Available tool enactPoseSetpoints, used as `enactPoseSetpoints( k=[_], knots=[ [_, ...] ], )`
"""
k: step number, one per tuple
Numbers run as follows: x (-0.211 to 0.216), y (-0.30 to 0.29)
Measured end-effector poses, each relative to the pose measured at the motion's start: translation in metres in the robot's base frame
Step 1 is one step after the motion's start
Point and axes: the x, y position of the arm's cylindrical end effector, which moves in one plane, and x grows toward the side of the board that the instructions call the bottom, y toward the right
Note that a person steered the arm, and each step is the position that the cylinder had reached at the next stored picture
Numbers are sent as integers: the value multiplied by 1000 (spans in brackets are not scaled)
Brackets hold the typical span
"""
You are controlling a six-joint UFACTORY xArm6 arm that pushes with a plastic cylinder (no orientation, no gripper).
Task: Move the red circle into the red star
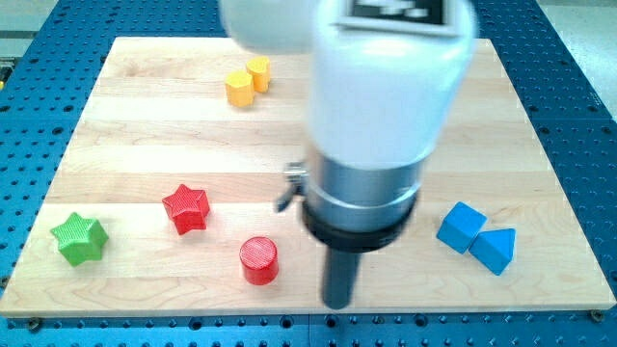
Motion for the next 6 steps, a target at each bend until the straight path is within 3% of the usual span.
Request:
enactPoseSetpoints(
  k=[2, 3, 4, 6],
  knots=[
    [-47, -105],
    [-60, -113],
    [-72, -68],
    [-102, -152]
  ],
)
